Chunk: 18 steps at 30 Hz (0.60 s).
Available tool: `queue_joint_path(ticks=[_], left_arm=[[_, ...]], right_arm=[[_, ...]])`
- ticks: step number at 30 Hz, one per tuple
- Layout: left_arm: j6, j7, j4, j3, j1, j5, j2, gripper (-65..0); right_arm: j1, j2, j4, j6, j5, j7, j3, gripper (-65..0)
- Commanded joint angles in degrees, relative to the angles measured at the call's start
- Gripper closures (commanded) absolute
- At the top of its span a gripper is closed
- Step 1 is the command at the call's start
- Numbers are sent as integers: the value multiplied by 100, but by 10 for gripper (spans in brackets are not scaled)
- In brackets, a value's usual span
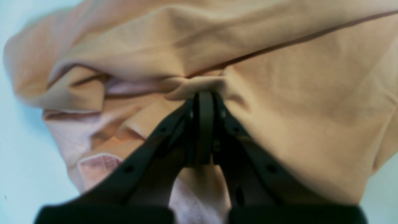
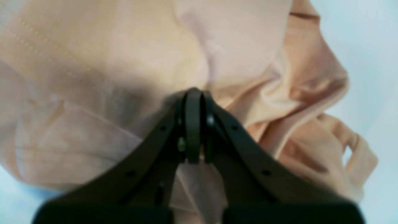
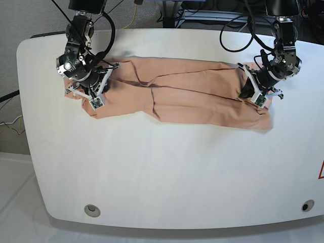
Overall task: Fold the T-shirt properly
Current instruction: 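Hold both shirt ends and pull them apart to flatten the fold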
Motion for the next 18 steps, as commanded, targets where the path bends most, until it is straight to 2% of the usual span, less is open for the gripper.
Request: queue_joint_path(ticks=[1,8,18], left_arm=[[12,392,-47,12,-19,313,-56,-5],[3,392,-47,30,-151,322,-82,-5],[-10,392,-65,39,-397,322,-373,-5]], right_arm=[[43,-22,-169,76,-162,-368,-36,0],[439,-13,-477,76,-171,-359,-27,0],[817,110,-961,76,-171,-122,-27,0]])
